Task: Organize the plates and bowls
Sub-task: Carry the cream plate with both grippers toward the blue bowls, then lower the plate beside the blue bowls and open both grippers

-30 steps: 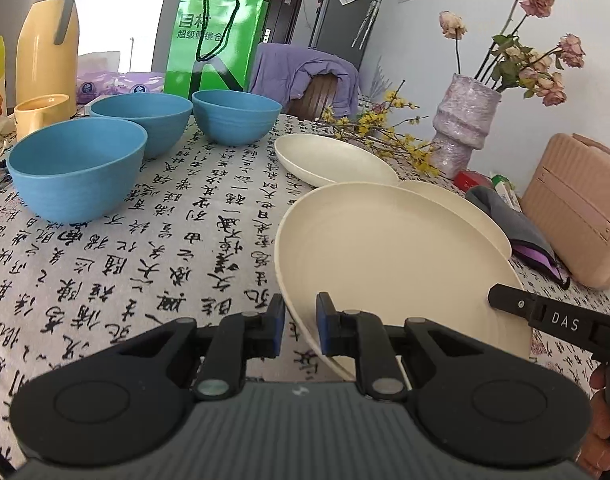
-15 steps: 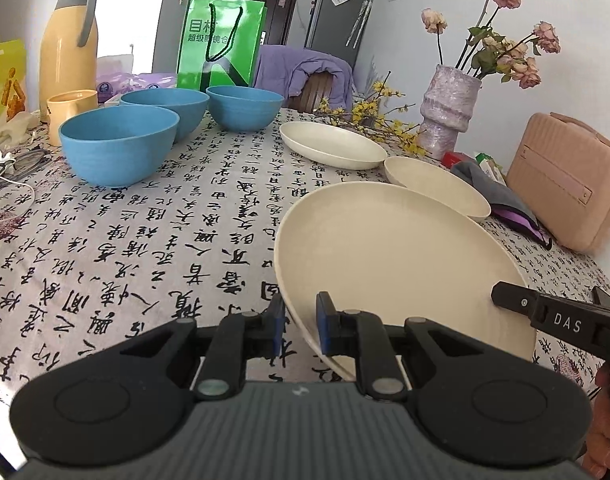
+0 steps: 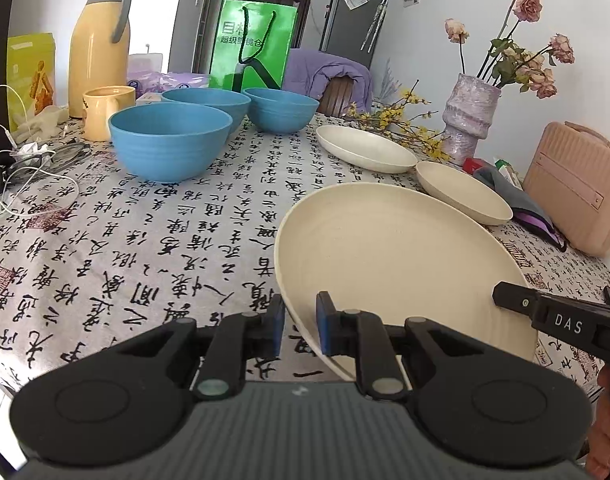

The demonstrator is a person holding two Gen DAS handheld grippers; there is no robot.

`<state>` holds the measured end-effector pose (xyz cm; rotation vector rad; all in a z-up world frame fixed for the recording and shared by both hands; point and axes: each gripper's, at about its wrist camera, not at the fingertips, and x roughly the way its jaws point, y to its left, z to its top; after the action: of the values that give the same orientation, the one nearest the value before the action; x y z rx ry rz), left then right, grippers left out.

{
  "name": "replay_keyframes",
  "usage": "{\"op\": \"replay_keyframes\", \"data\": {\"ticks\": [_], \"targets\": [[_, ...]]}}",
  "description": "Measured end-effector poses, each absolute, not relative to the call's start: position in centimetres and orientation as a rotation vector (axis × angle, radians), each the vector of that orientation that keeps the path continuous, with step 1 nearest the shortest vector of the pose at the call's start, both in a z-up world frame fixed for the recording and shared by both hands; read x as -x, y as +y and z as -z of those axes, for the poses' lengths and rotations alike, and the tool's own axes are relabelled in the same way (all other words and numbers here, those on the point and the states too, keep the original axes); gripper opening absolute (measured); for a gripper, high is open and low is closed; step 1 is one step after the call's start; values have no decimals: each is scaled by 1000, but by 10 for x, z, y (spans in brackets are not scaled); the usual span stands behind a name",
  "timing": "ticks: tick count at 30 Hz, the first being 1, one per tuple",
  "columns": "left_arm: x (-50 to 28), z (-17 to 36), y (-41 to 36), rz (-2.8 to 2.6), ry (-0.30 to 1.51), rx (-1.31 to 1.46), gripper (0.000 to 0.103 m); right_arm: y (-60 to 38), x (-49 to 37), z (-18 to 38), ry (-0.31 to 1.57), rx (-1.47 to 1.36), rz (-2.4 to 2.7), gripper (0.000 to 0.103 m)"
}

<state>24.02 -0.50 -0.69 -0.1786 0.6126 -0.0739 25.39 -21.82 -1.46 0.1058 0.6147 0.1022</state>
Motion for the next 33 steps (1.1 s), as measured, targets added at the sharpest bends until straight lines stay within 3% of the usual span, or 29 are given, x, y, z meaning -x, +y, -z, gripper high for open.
{"op": "replay_keyframes", "data": {"ticks": [21, 30, 32, 33], "targets": [[-257, 15, 123, -63, 618, 167, 17, -82, -295, 31, 657, -60, -240, 13], [-260, 25, 137, -95, 613, 157, 18, -55, -308, 40, 683, -31, -264, 14], [-260, 24, 137, -94, 607, 156, 20, -54, -309, 40, 682, -26, -262, 17], [-260, 24, 136, -91, 605, 151, 26, -54, -309, 40, 683, -26, -265, 18]]}}
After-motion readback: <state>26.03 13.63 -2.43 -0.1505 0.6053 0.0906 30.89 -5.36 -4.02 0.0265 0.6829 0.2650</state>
